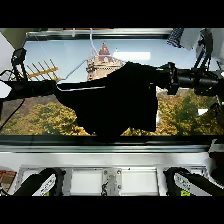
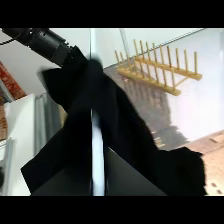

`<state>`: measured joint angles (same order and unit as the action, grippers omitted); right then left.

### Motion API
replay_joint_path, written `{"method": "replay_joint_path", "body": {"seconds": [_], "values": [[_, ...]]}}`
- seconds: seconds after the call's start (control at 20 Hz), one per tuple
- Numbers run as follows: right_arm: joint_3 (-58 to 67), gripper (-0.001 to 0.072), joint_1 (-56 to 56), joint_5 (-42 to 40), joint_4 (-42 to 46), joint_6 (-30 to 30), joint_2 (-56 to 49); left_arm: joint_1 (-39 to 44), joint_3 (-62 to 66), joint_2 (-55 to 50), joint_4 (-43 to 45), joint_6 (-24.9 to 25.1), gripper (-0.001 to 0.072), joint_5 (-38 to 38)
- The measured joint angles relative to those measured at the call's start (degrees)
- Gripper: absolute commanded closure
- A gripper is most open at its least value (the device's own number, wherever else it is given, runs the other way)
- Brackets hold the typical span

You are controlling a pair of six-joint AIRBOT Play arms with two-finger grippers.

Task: Fold the clothes and pants, and hang the long-sleeved shirts on hangers.

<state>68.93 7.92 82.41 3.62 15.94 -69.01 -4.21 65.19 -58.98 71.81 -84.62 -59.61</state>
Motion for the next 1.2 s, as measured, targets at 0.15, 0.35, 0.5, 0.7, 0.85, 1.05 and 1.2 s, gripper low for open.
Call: {"method": "replay_joint_path", "body": {"seconds": [0.15, 0.35, 0.5, 0.7, 0.85, 1.05, 1.2], "values": [[0.0, 0.0703, 0.7, -1.1, 2.1, -0.1, 0.0, -0.1, 0.3, 0.5, -1.2, 0.3, 0.0693, -0.6], [0.0, 0.0703, 2.1, -1.1, 2.9, -1.2, 0.0, 0.1, 0.5, 1.9, -1.3, 0.7, 0.0693, -1.1], [0.0, 0.0703, 2.0, -0.1, 3.0, -1.4, 0.0, 1.2, 0.5, 3.3, -1.2, 1.1, 0.0694, -1.2], [-1.0, 0.0703, 0.2, 1.2, 1.3, -2.5, 0.0, 3.2, 1.2, 5.3, -1.3, 1.5, 0.0694, -0.7], [-3.9, 0.0703, -1.7, 1.6, -4.4, -4.5, 0.0, 4.6, 5.4, 5.6, -1.3, 1.6, 0.0694, -2.1], [-8.3, 0.0703, -4.3, 1.6, -12.2, -8.3, 0.0, 6.7, 14.9, 4.7, -1.3, 1.5, 0.0694, -5.2], [-10.5, 0.0703, -6.1, 0.8, -16.6, -11.0, 0.0, 8.7, 22.4, 3.8, -1.3, 0.6, 0.0694, -6.7]]}}
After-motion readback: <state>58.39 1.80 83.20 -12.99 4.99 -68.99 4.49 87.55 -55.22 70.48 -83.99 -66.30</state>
